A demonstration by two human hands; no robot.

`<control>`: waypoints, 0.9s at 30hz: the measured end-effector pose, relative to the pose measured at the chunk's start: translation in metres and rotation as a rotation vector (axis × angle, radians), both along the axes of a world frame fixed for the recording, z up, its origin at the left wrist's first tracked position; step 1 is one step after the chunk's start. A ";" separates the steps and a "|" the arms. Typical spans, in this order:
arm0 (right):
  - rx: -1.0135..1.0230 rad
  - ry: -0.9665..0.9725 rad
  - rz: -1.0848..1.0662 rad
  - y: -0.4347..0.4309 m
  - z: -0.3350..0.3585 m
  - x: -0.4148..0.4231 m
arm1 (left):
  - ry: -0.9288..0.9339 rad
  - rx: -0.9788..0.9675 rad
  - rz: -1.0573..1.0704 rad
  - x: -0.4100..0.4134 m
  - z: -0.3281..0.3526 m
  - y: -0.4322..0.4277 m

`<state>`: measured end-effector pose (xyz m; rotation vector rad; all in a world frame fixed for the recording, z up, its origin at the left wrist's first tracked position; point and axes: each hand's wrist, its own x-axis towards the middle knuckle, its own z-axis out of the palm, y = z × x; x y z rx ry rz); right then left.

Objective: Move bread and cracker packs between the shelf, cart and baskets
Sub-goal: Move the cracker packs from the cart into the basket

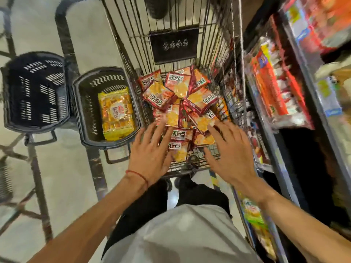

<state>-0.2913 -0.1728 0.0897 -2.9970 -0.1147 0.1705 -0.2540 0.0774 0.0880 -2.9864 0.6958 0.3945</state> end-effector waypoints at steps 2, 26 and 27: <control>0.004 0.005 0.026 0.000 -0.004 0.003 | 0.006 -0.024 0.029 -0.005 -0.006 0.001; 0.118 0.173 0.175 -0.064 -0.155 0.086 | 0.396 0.001 0.287 0.020 -0.165 -0.079; 0.119 0.180 0.181 -0.065 -0.162 0.087 | 0.432 0.025 0.304 0.024 -0.177 -0.083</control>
